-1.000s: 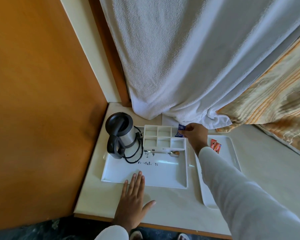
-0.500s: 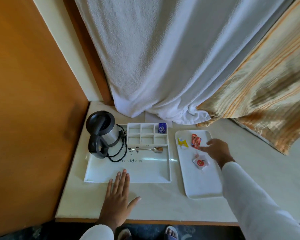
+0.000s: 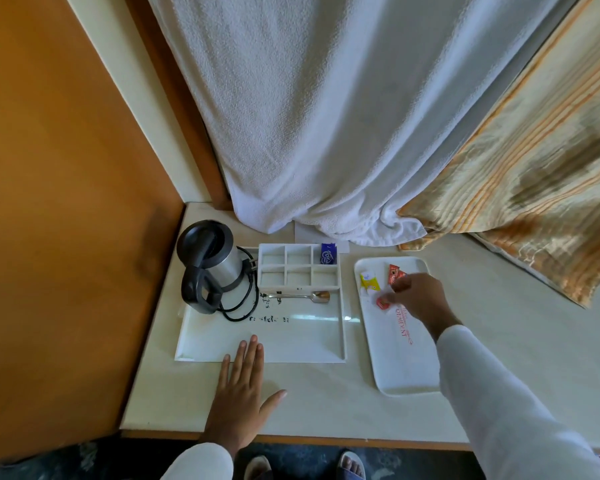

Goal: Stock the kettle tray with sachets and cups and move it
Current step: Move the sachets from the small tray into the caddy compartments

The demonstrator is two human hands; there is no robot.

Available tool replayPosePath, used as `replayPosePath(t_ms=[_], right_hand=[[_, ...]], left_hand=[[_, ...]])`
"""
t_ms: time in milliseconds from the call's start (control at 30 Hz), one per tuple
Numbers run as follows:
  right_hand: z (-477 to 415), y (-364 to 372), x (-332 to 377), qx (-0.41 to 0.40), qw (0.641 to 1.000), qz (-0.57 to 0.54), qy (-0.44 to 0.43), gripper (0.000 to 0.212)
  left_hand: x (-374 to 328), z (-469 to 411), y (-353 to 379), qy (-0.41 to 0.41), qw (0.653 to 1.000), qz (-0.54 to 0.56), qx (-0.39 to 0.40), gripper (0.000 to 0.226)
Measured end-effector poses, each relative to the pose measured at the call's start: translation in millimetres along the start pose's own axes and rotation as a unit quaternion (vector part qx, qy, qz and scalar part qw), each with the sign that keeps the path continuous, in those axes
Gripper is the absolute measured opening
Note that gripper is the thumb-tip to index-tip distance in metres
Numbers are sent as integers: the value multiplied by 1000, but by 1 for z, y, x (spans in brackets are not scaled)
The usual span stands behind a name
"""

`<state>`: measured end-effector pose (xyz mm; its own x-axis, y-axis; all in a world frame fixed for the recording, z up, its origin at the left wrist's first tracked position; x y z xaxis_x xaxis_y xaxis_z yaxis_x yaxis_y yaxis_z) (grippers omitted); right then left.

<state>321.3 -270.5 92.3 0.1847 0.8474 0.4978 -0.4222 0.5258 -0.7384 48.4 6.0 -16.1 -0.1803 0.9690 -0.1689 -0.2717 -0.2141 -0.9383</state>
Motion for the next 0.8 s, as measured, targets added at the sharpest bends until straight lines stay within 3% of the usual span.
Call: replayPosePath(t_ms=[67,133,300,400,533,667,800], right_hand=[[0,4,42,-10,997,-31,-70,23],[-3,14,83,-13,992,-16,-126,7],[-11,55,138,-16,966,144,-215,14],[-19,76,142,-5,952,221,-210,10],[-25,96,131,8,940,274,-203,20],[-24,83,111,-25,971,141,-193,26],[-43,42,44,-91,989,69,-90,17]], left_hand=[[0,0,0,-2,1000,0,1,98],[0,0,-1,-2,1000,0,-2,98],[0,0,-2,3,1000,1,-2,98],[1,0,-3,2,1000,1,-4,97],[1,1,-3,1,1000,1,-7,97],[2,1,-3,4,1000,6,-14,97],[2,1,-3,3,1000,8,-13,97]])
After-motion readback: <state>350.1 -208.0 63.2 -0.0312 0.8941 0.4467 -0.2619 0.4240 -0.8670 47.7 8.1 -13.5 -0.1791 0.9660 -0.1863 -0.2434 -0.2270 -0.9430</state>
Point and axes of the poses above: each hand's wrist, its own z-axis away from the middle knuckle, its own y-axis out of the palm, x = y × z, the point moved 6 cm from there along -z, towards the middle knuckle, and after that the axes turned 1 degree about x, right-handed, at the moved point
